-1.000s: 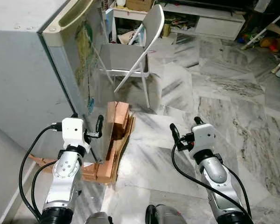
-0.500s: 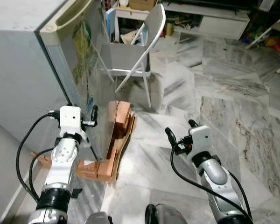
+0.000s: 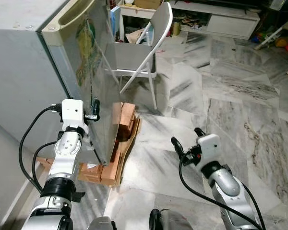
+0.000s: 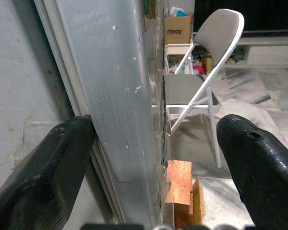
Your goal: Restocking fridge
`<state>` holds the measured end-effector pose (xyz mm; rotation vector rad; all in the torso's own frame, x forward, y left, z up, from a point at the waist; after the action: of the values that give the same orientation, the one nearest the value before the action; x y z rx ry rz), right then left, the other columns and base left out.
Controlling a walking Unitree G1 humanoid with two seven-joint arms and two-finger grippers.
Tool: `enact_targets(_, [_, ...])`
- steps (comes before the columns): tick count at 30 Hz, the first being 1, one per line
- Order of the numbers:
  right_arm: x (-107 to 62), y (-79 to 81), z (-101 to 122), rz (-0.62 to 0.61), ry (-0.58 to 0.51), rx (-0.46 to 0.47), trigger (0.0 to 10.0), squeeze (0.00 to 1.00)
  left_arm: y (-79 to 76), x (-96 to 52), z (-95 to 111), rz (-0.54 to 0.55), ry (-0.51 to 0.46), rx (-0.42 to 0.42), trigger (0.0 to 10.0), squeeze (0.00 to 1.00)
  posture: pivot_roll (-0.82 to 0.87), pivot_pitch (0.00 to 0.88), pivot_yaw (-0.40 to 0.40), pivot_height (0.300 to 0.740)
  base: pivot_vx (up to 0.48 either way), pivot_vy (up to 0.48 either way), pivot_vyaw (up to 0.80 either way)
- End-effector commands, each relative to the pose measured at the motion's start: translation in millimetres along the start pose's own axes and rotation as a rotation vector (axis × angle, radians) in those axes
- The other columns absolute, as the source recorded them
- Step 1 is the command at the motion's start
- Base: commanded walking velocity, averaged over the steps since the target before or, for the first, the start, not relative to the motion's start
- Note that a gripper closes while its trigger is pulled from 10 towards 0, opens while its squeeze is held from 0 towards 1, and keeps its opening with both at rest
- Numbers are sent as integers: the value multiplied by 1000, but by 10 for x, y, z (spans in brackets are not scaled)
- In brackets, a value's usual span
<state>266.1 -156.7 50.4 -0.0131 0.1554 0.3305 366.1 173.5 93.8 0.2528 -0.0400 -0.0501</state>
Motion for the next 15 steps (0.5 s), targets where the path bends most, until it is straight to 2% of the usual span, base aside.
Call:
enact_targets(1, [-20,-18,-29,4,21,-10,10000,0,-218,66,102,-89,-32,20,10000,0,-2,81,-22,740,0,0,0])
enact_targets(6, [-101,-33,-65,14,33,-28,10000,0,-493,136,171,-145,-39,0,10000,0,-1,81,-18,740,0,0,0])
enact_targets(7, [-147,-47,-81,8,40,-29,10000,0,-668,168,283,-195,-72,-19,10000,0,0,80,-19,740,0,0,0])
enact_targets(9, [-179,-60,-92,4,43,-31,10000,0,-777,176,359,-231,-94,-29,10000,0,0,80,-19,740,0,0,0])
enact_targets(11, [-238,-73,-121,4,54,-34,10000,0,-1028,162,509,-315,-132,-63,10000,0,3,79,-21,740,0,0,0])
enact_targets(13, [-319,-81,-173,5,71,-37,10000,0,-1595,2,852,-537,-227,-114,10000,0,6,77,-20,740,0,0,0])
enact_targets(15, [-367,-71,-213,12,85,-39,10000,0,-2004,-222,1147,-712,-317,-151,10000,0,2,76,-17,740,0,0,0])
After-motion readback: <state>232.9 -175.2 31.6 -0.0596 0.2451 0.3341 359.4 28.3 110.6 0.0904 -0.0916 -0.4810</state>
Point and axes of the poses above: a point about 5 cm out from each wrist's last joint towards the gripper, its own x axis pointing out of the wrist towards the gripper, its own z axis along the axis of the wrist's last joint, y = z × x, the point moved 4 cm from there along x, pointing out of the wrist towards the gripper, and after that the axes turned 8 degrees about x, right-handed, at the moved point
